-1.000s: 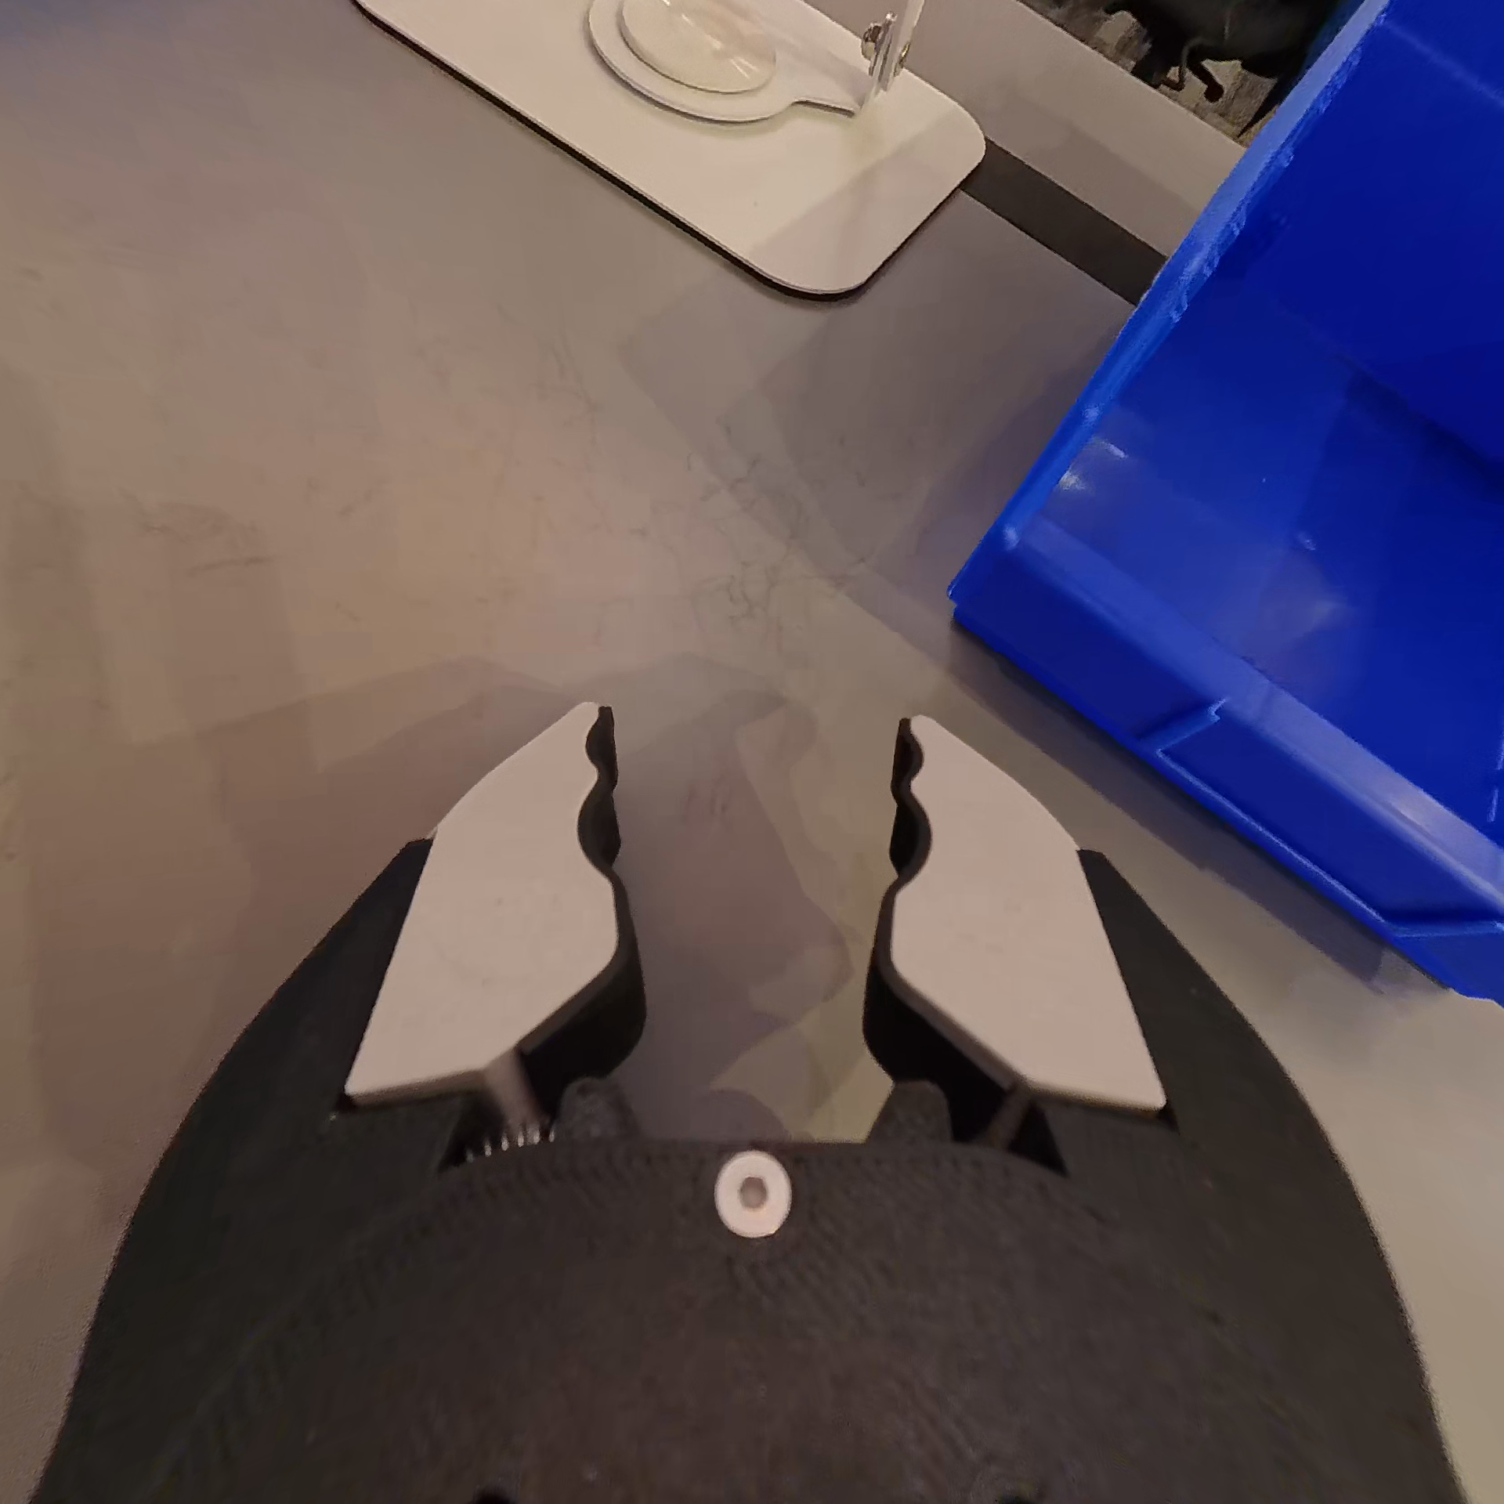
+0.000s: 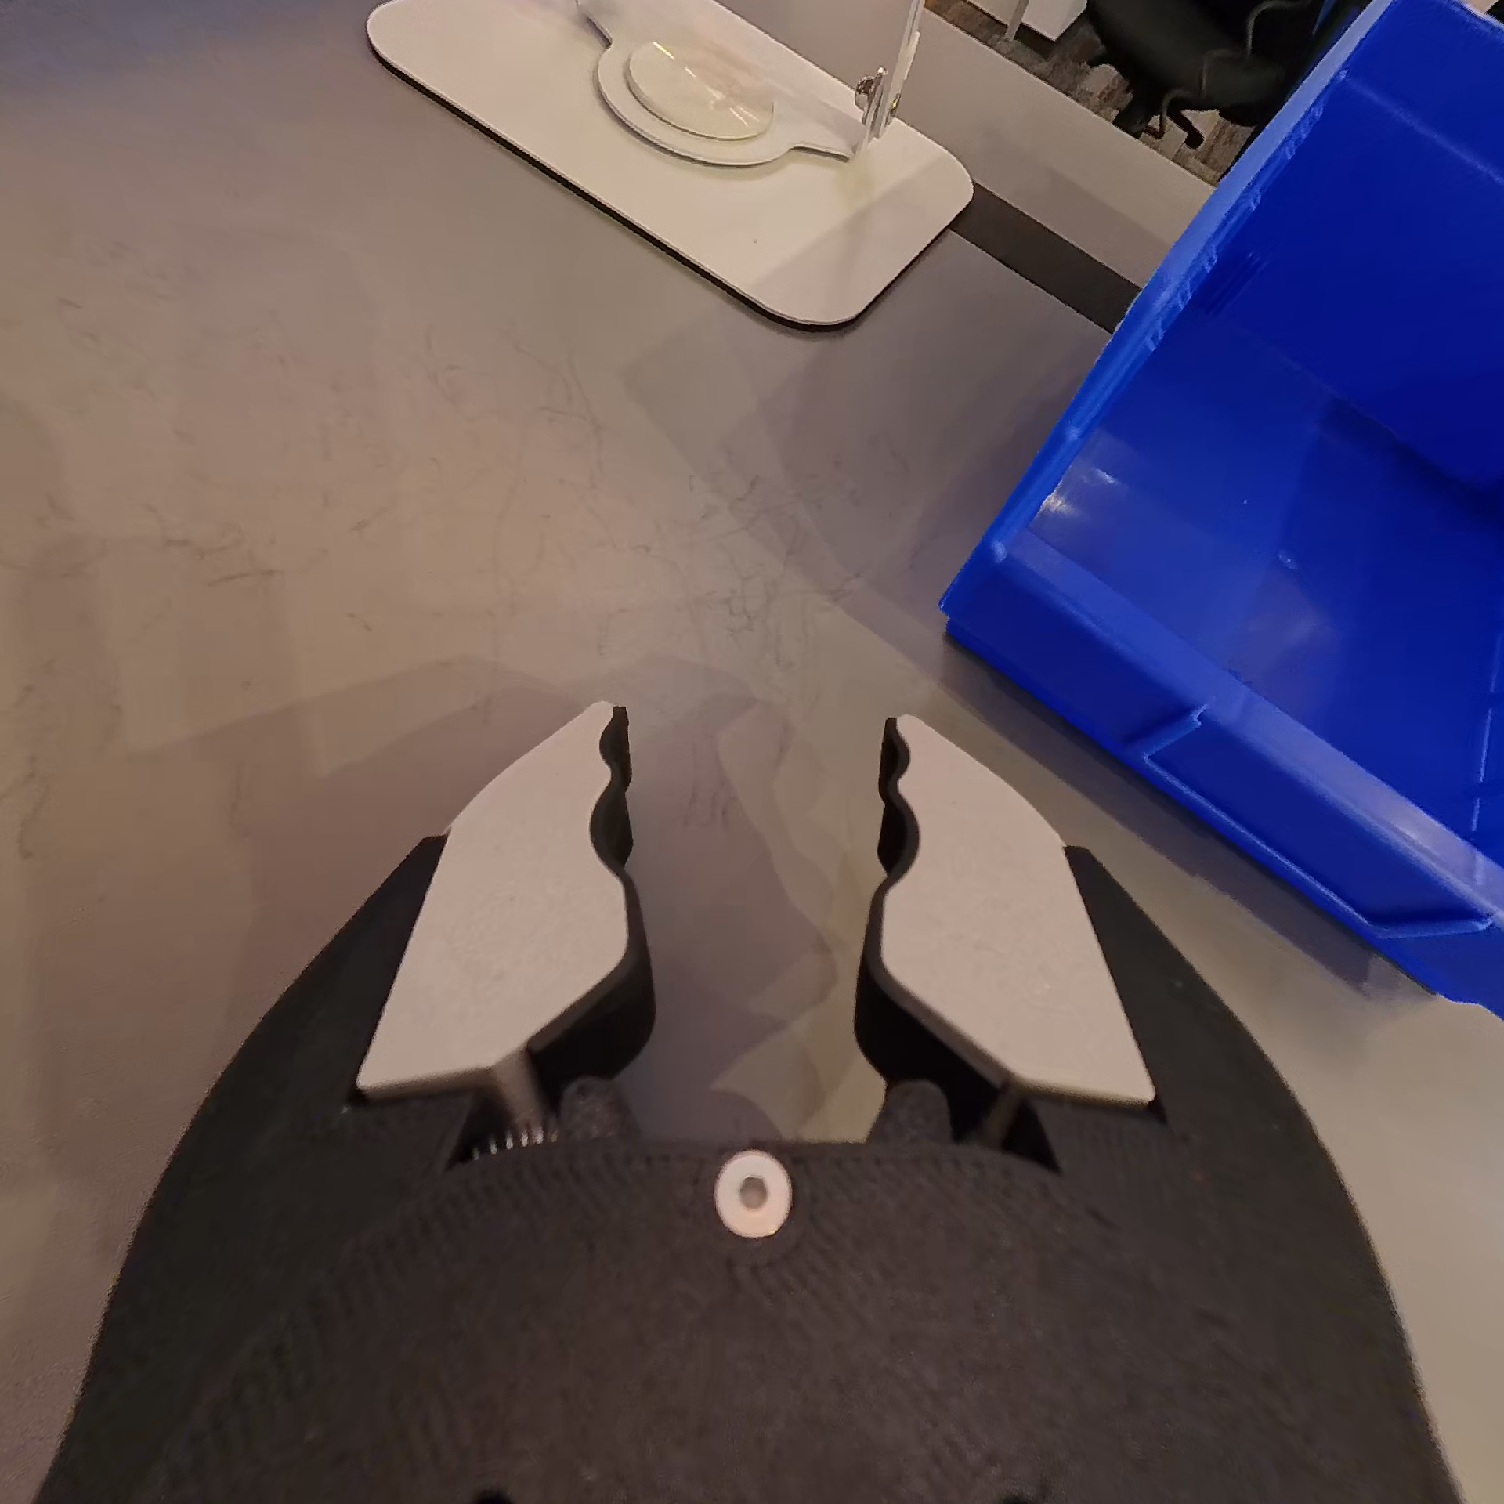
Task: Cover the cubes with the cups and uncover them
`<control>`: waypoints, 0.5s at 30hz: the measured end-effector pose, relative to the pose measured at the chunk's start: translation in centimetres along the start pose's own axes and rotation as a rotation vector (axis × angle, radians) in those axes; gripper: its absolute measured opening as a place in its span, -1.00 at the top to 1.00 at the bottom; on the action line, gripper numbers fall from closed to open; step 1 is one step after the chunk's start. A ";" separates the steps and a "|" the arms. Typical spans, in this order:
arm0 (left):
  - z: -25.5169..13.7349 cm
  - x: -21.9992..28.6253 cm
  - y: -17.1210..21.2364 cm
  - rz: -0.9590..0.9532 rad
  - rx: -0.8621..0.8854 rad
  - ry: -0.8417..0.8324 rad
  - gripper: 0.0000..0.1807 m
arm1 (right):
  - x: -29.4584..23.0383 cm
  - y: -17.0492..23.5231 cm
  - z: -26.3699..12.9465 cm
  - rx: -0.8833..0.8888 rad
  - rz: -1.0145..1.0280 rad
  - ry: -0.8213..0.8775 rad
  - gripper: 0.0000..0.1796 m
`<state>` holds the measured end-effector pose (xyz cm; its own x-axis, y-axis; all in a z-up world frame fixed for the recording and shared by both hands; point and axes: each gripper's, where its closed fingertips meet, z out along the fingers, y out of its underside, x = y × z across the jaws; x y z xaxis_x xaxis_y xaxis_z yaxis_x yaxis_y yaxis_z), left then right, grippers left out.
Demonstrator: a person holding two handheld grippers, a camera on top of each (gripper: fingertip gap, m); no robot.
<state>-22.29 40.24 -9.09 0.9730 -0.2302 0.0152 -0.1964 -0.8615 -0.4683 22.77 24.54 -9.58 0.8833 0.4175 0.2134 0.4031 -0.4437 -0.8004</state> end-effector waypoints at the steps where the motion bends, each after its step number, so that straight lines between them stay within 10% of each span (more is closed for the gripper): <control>1: -0.1 0.3 0.2 -0.010 -0.006 0.022 0.41 | 0.0 0.0 0.0 0.001 0.001 -0.001 0.34; 15: 0.7 -0.1 0.1 -0.005 -0.115 -0.001 0.45 | 0.0 0.0 0.0 -0.002 -0.003 0.007 0.35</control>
<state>-22.37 40.48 -9.78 0.9742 -0.2251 0.0167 -0.2038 -0.9091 -0.3633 22.80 24.57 -9.62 0.8836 0.4137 0.2196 0.4064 -0.4443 -0.7984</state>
